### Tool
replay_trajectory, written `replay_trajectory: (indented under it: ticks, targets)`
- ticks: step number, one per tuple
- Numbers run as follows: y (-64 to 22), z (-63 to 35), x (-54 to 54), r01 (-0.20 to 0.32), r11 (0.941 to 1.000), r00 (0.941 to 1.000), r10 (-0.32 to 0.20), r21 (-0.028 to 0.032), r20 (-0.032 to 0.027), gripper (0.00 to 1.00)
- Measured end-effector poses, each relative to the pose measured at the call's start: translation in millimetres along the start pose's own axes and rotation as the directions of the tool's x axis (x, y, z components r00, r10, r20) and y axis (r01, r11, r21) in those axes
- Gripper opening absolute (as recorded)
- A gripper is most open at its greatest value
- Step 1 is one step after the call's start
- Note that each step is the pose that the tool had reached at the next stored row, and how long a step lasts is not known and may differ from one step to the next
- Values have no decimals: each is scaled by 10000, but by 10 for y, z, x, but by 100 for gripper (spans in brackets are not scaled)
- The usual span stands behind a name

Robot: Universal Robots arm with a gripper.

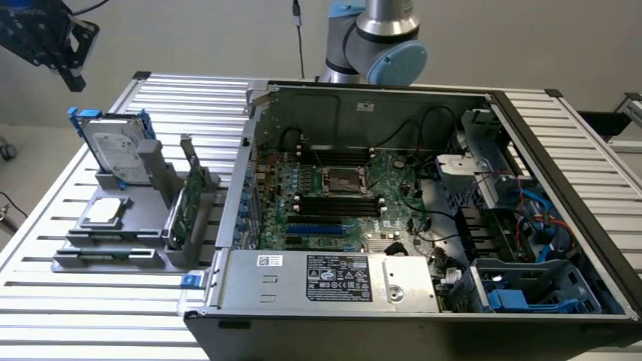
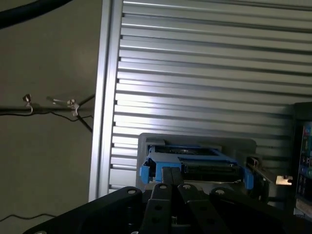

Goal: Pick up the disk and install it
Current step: 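Pick up the disk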

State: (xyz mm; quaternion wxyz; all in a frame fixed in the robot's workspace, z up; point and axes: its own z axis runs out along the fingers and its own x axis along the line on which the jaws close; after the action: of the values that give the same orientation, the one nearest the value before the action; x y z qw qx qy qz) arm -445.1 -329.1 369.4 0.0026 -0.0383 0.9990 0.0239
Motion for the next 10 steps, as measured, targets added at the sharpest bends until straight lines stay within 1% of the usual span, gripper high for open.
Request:
replay_trajectory:
  ticks: [10]
  targets:
    - [0,0,0,245,9997,9997,-245,-2,-12,11]
